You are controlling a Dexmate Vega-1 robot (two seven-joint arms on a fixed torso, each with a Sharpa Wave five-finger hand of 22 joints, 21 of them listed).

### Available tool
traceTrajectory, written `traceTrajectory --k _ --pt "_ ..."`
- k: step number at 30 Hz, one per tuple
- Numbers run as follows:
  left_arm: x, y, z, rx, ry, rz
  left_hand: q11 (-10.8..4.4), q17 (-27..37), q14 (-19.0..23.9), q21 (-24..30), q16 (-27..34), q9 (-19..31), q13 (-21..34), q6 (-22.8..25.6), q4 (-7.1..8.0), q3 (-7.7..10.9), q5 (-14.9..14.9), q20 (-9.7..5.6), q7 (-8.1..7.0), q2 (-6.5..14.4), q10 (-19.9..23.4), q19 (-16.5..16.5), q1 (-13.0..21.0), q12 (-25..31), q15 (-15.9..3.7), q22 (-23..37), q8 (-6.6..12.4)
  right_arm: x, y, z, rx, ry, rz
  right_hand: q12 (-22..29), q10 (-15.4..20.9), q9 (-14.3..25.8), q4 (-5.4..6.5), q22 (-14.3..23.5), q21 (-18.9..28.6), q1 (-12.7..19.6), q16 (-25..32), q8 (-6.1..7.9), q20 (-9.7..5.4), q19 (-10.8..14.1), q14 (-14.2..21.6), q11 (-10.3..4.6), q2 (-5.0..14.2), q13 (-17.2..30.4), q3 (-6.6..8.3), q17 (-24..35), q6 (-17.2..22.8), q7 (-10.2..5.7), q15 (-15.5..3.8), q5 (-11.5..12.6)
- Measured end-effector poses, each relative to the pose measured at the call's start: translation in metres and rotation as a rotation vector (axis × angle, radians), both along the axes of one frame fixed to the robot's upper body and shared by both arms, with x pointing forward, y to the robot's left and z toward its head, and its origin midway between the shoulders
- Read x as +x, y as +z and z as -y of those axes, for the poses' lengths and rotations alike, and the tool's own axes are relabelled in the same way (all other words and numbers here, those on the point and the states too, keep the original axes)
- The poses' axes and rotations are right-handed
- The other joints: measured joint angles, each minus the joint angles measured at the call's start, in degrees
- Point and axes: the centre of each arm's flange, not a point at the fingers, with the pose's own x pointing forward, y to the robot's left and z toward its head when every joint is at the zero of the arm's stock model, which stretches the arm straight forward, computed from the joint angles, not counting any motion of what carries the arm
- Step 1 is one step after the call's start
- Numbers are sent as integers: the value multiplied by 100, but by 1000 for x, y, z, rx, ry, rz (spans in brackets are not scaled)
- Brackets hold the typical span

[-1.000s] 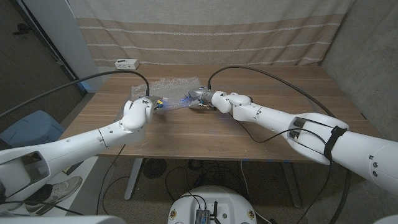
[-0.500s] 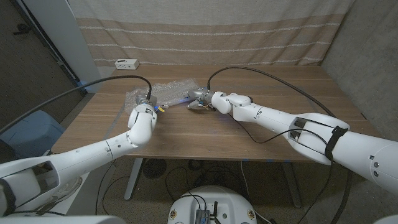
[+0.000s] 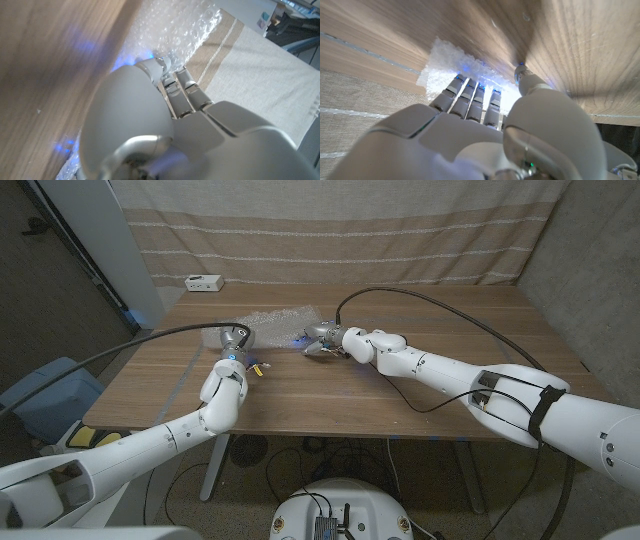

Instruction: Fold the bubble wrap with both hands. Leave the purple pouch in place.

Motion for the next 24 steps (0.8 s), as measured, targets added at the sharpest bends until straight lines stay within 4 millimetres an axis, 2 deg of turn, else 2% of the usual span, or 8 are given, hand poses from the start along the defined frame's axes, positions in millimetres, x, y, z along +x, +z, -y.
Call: traceTrajectory --k 3,4,9,10,16,18,20,24 --pt "1 -2 12 68 -35 -2 0 0 0 0 0 12 0 0 10 -10 0 -19 0 0 0 -23 -1 0 0 -26 0 -1 -1 -1 -3 4 1 -35 0 0 0 -1 -14 -1 0 0 10 -10 0 0 1 -1 0 -25 2 -2 0 0" --pt "-1 11 -6 81 -7 18 -7 0 0 0 0 12 0 0 18 -18 0 -29 0 -1 7 -33 -2 0 0 -26 0 -1 -3 -1 -22 -1 -3 -36 -1 0 -7 -1 -35 -22 0 0 10 -10 0 -1 23 0 7 -26 22 -22 0 0" --pt "2 3 13 197 -70 -9 -42 0 0 32 -21 11 0 54 -3 -49 4 -29 -55 -28 43 -33 -37 0 0 -79 -40 -3 -4 -2 -26 5 -2 -40 -52 -5 -27 -5 -53 -53 0 -3 10 -10 0 -52 -9 0 27 -29 31 -32 0 0" --pt "-1 21 2 226 -56 18 -63 0 0 32 -21 11 0 74 7 -59 4 -29 -75 2 65 -33 -66 0 -1 -84 -40 -3 -6 -2 -42 4 -5 -40 -52 -7 -40 -6 -53 -54 -9 -4 10 -10 0 -52 -9 0 40 -29 31 -31 0 0" --pt "-1 28 11 395 -110 1 -91 -1 42 55 -38 11 17 104 -2 -96 4 -21 -106 2 92 -87 -67 -45 -17 -128 -40 -5 -9 -4 -64 11 -5 -40 -52 -8 -49 -5 -81 -76 -28 -43 41 -40 0 -52 14 -1 50 -52 30 -31 0 0" --pt "0 22 19 449 -143 -14 -91 -1 43 55 -41 11 17 124 -2 -96 3 -29 -126 2 92 -95 -67 -45 -18 -132 -40 -6 -10 -5 -65 13 -5 -40 -52 -6 -57 -5 -90 -76 -27 -43 41 -40 -21 -52 14 -1 58 -52 29 -31 -20 1" --pt "-2 36 13 509 -140 3 -91 -1 43 55 -42 11 17 126 -23 -116 3 -29 -128 2 93 -95 -67 -45 -18 -132 -40 -6 -11 -6 -74 17 -4 -79 -52 -5 -57 -4 -92 -75 -27 -44 40 -40 -21 -52 14 0 58 -52 29 -31 -21 0" --pt "-2 23 28 615 -209 -18 -94 -1 54 55 -42 11 17 144 -6 -133 3 -29 -146 8 139 -95 -73 -45 -7 -159 -40 -7 -12 -6 -74 19 -5 -83 -52 -5 -56 -2 -100 -75 -27 -44 40 -40 -21 -52 14 0 57 -52 29 -31 -21 1"
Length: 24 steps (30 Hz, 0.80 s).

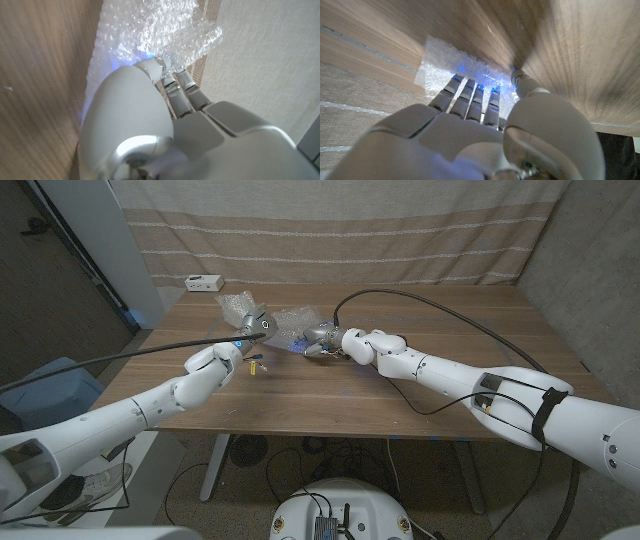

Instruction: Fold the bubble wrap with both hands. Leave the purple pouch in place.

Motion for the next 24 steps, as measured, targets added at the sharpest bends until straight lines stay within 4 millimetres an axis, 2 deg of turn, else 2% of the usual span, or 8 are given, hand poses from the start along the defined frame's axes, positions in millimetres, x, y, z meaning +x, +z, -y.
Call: traceTrajectory --k 1,2,5,9,10,17,18,24 --pt "0 -1 1 7 -4 -2 -6 7 34 10 -1 0 0 0 0 0 0 0 0 0 6 0 0 0 -1 0 0 0 -1 0 -6 2 0 0 0 0 0 1 0 0 0 0 0 0 0 0 0 0 0 0 0 0 0 0" --pt "-1 16 -7 57 -3 24 -6 18 39 40 -1 0 2 13 0 0 0 0 -13 0 7 0 0 0 -5 0 0 -1 -1 0 -6 2 0 0 0 0 0 1 -1 0 0 0 0 0 0 0 0 0 0 -16 0 0 0 0" --pt "0 28 -12 139 -23 39 -6 28 46 40 -12 0 27 32 15 -16 0 0 -32 1 6 0 -1 0 -11 -21 0 -1 -2 -1 -7 4 1 0 0 0 -23 2 -2 -20 0 -4 0 0 0 0 20 0 23 -26 0 0 0 0" --pt "-3 16 -2 225 -88 23 -6 28 46 61 -13 0 27 31 -6 -37 0 0 -32 15 6 0 -16 0 -11 -26 -45 -2 -2 -1 -5 6 0 0 0 -1 -23 2 -17 -23 0 -4 -1 -1 0 0 23 0 23 -28 0 0 0 0" --pt "0 32 -11 253 -72 44 -6 28 46 61 -14 0 27 31 -6 -37 0 0 -32 15 6 0 -15 0 -11 -26 -44 -2 -3 -1 -8 6 -1 0 0 -1 -23 2 -20 -23 0 -4 -1 -1 0 0 23 0 23 -28 -1 0 0 0" --pt "-1 35 -8 380 -142 54 -6 28 45 84 -22 0 12 31 12 -55 0 30 -32 15 6 -30 -15 -44 -12 -53 -67 -2 -3 -1 -11 5 -4 0 0 -3 -23 2 -21 -54 0 -4 -2 -1 0 0 -9 0 23 -28 -1 0 0 0" --pt "4 45 -14 406 -139 64 -6 28 45 84 -22 -1 10 20 17 -60 0 30 -43 15 6 -30 -15 -45 -12 -53 -80 -2 -4 -1 -14 4 -5 0 0 -3 -23 1 -21 -54 0 -4 -2 -1 0 0 -8 0 23 -28 -1 0 0 0" --pt "6 51 -10 483 -219 95 -6 28 44 124 -23 -1 10 -2 -3 -80 0 30 -64 16 6 -30 -16 -45 -12 -72 -93 -2 -3 -3 -17 4 -6 0 0 -3 -46 1 -21 -53 0 -28 -2 -1 1 0 -8 0 47 -53 -1 0 0 0"
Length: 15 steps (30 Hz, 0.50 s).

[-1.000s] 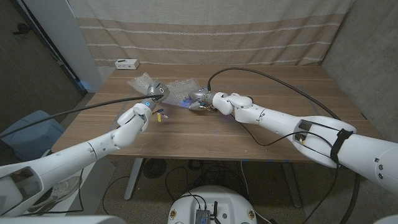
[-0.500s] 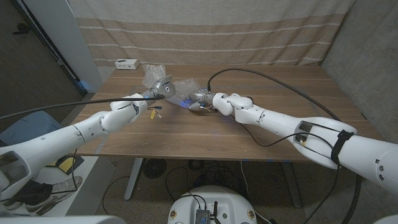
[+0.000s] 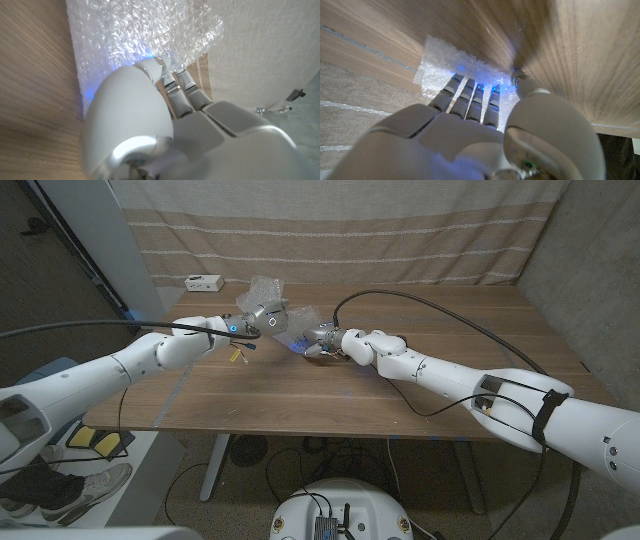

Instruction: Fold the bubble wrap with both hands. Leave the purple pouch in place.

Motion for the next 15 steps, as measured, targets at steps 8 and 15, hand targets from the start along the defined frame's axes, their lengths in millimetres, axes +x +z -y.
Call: traceTrajectory --k 8,15 --pt "6 8 5 58 -136 47 0 -7 -1 43 -1 0 0 0 17 -30 -28 0 0 -7 0 0 -51 -38 0 -7 0 0 0 -3 -10 -1 -7 0 0 -2 0 -2 -26 -47 0 0 -1 0 0 0 2 0 0 -1 0 0 0 0" --pt "16 12 9 89 -277 82 -30 -17 -2 65 -43 29 0 0 -3 -52 -28 0 0 -8 30 0 -50 -55 0 -34 -40 0 1 -5 -16 -3 -11 0 0 2 -24 -3 -43 -61 0 -1 -1 0 0 0 16 0 24 -1 -1 0 0 0"
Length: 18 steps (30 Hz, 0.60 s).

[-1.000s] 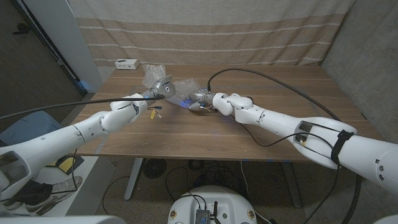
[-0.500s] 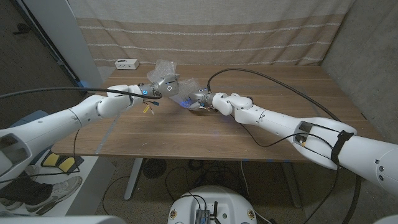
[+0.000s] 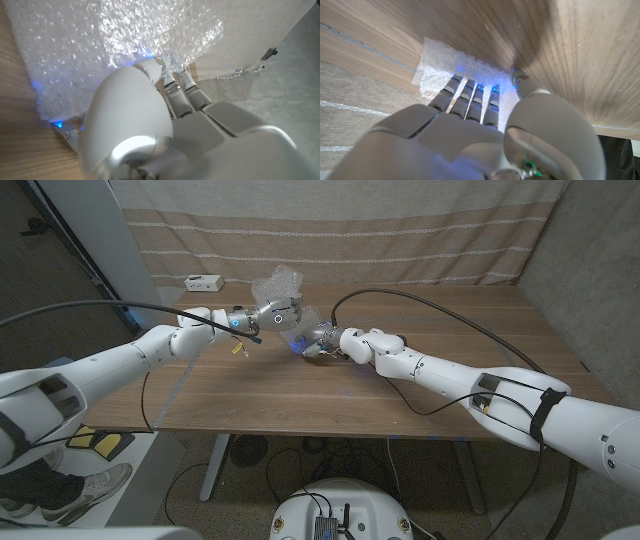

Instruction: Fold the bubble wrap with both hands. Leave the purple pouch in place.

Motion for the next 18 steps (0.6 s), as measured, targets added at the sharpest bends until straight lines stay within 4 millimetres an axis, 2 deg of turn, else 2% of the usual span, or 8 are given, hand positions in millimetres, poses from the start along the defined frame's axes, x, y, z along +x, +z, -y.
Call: traceTrajectory --k 2,4,5,8,12,13,14,18 --pt "13 -1 -2 1 29 -16 12 0 0 22 0 0 0 0 0 0 0 0 0 0 13 0 0 0 0 0 0 0 0 0 -2 -1 -3 0 0 1 0 0 0 0 0 0 0 0 0 0 0 0 0 -7 0 0 0 0" --pt "11 -1 0 10 -37 -6 30 0 0 22 0 0 0 0 14 -17 -22 0 0 0 30 0 0 0 0 0 0 0 1 -1 -3 -2 -3 -40 -2 5 0 -1 0 -16 -40 -21 -1 0 0 -2 -16 1 0 -25 -21 17 0 0" --pt "17 -3 -1 16 -25 -15 30 -1 0 22 -1 0 0 13 15 -19 -22 -14 -13 0 30 14 0 0 0 0 0 0 1 -1 -4 -3 -6 -47 -37 7 0 -1 -1 -28 -41 -21 1 -2 -6 -33 -28 -11 0 -25 -45 -3 -1 0" --pt "18 -5 2 10 -83 -13 30 4 0 22 -1 -1 0 31 3 -33 -22 -21 -30 -24 30 21 -24 0 0 -25 0 0 3 -2 -8 -5 -8 -78 -107 15 0 0 -2 -171 -43 -61 30 -32 -85 -20 -159 -25 -5 -26 -130 -45 2 0" --pt "32 -19 4 46 -60 -49 9 17 -1 67 -1 -1 1 31 2 -47 -22 0 -30 -23 51 43 -22 1 0 -26 0 1 3 0 -10 -16 -14 -78 -135 11 40 23 -46 -309 -43 -78 21 -40 -128 -11 -249 -25 -73 -50 -185 -62 -2 0" --pt "36 -26 5 64 -48 -65 9 17 -1 66 -1 -1 0 31 2 -47 -22 0 -30 -23 51 43 -22 -19 0 -26 0 2 6 1 -10 -21 -12 -78 -135 10 40 24 -47 -328 -43 -85 42 -60 -135 -11 -230 -25 -73 -52 -185 -62 -10 0" --pt "32 -17 5 -9 -104 -42 9 17 -1 67 -1 -1 1 31 2 -47 -22 0 -30 -23 51 43 -22 -21 0 -26 0 0 8 -2 -7 -14 -9 -78 -134 10 40 25 -49 -335 -43 -86 54 -71 -135 -11 -227 -25 -73 -50 -200 -48 -10 0" --pt "38 -23 6 -22 -99 -51 21 17 16 106 -14 -1 1 31 17 -64 -22 0 -30 -24 77 43 -22 -21 -17 -26 0 -1 13 0 7 -15 -11 -78 -166 9 120 25 -73 -527 -43 -86 53 -70 -135 20 -191 -12 -155 -36 -216 -31 -10 0"
